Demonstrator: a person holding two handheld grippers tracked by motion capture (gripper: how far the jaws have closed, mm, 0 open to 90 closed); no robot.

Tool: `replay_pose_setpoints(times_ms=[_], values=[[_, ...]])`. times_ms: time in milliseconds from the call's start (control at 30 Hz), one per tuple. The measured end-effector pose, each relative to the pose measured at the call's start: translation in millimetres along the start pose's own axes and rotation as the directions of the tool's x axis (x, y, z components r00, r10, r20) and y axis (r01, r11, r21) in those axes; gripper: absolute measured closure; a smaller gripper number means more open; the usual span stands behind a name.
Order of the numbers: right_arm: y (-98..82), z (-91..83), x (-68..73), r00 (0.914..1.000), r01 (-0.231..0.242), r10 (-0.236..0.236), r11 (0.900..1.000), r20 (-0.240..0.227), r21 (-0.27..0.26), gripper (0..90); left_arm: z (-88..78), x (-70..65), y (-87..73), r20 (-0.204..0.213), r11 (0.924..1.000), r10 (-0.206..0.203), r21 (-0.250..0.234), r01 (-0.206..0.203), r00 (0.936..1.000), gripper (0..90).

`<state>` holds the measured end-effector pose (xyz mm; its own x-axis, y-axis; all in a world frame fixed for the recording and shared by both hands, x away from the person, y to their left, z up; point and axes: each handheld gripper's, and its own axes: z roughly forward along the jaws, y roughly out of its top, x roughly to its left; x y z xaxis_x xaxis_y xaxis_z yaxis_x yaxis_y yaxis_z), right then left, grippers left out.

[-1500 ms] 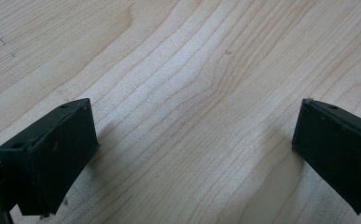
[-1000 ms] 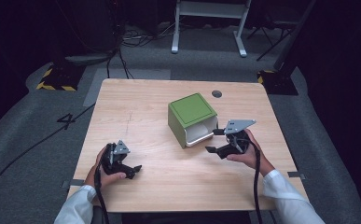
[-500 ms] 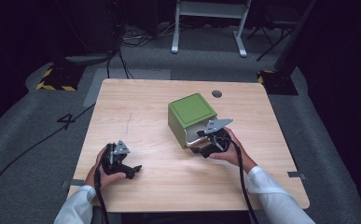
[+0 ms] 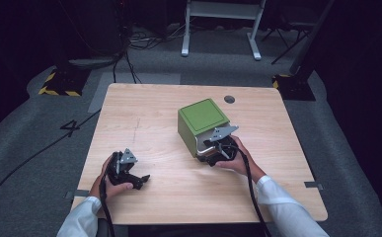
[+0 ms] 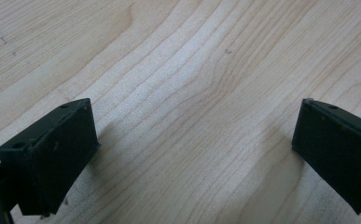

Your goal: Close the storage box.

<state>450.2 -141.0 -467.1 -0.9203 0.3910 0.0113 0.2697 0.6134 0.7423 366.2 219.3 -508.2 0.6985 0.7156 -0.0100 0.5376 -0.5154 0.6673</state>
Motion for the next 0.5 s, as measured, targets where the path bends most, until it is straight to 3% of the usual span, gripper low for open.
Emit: replay_pose_setpoints(times_ms=[167, 500], values=[[-6.1, 4.5, -2.5, 0.9999, -0.003, 0.004, 0.999, -0.015, 0.051, 37.8, 0.0, 0.0, 0.0, 0.0, 1.0, 0.0, 0.0, 0.0, 1.0, 0.3], [-16.5, -8.6, 8.9, 0.999, 0.023, -0.021, 0.999, -0.038, 0.049, 42.7, -0.3, -0.6, -0.7, 0.002, 1.0, -0.005, -0.002, 0.005, 1.0, 0.3]])
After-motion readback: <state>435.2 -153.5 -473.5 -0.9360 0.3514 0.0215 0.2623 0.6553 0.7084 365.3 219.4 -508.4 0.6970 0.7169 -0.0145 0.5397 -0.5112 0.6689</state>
